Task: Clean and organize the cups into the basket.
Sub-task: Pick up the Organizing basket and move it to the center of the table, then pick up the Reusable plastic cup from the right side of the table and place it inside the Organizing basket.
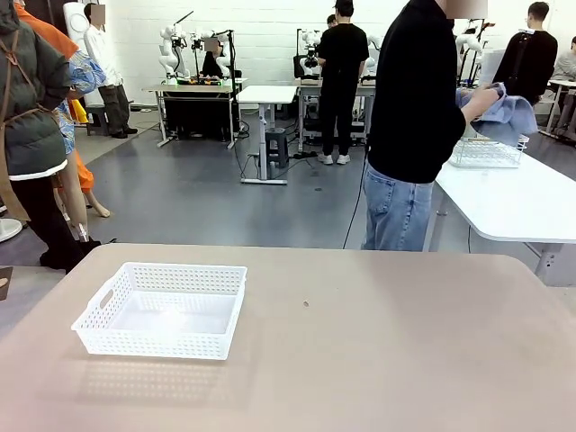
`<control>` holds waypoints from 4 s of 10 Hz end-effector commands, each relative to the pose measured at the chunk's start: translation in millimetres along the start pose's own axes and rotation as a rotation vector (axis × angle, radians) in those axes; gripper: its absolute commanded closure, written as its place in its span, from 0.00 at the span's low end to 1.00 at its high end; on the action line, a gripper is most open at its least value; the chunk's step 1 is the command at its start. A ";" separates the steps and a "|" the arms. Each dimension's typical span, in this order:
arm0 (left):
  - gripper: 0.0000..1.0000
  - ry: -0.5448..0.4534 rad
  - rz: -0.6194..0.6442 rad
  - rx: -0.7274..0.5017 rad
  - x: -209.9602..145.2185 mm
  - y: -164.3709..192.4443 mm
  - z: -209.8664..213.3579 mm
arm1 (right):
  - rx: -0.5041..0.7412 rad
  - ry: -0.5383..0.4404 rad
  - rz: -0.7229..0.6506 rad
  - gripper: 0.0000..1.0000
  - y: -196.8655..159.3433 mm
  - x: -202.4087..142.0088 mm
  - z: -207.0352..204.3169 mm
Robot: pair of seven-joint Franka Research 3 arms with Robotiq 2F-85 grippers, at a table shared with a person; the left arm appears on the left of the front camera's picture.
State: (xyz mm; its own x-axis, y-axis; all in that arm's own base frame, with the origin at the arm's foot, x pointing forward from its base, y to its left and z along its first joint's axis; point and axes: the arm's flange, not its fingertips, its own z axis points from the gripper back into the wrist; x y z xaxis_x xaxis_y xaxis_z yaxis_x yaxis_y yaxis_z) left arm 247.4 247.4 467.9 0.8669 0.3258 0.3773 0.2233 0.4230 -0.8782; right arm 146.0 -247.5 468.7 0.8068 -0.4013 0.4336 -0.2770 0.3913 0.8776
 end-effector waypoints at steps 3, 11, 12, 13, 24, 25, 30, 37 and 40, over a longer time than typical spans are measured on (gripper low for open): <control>0.00 -0.006 0.002 -0.012 -0.2 -0.3 2.7 | 0.022 -0.013 0.017 0.00 -2.0 -1.9 -2.6; 0.00 -0.006 0.002 -0.012 -0.2 -0.3 2.7 | 0.022 -0.013 0.017 0.00 -2.0 -1.9 -2.6; 0.00 -0.006 0.002 -0.012 -0.2 -0.3 2.7 | 0.022 -0.013 0.017 0.00 -2.0 -1.9 -2.6; 0.00 -0.006 0.002 -0.012 -0.2 -0.3 2.7 | 0.022 -0.013 0.017 0.00 -2.0 -1.9 -2.6; 0.00 -0.006 0.002 -0.012 -0.2 -0.3 2.7 | 0.022 -0.013 0.017 0.00 -2.0 -1.9 -2.6; 0.00 -0.006 0.002 -0.012 -0.2 -0.3 2.7 | 0.022 -0.013 0.017 0.00 -2.0 -1.9 -2.6; 0.00 0.124 -0.348 0.453 -15.4 -43.0 -74.4 | -0.255 0.387 0.597 0.00 -15.6 -20.6 -121.9; 0.00 0.521 -0.305 0.963 -9.5 -52.0 -223.1 | -0.099 0.606 0.723 0.00 -67.8 -38.1 -250.2; 0.00 0.529 -0.311 1.073 -6.1 -32.4 -249.9 | -0.088 0.635 0.706 0.00 -63.4 50.0 -240.3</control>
State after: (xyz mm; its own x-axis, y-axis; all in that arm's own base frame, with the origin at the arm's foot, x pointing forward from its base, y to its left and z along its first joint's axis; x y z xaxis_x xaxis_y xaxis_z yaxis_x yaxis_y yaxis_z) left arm 350.0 15.1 430.9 0.9683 -0.2100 0.1355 0.2196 0.9737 -0.0600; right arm 333.0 -89.3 370.3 0.6277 0.4649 0.6243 -0.7768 0.4259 0.4638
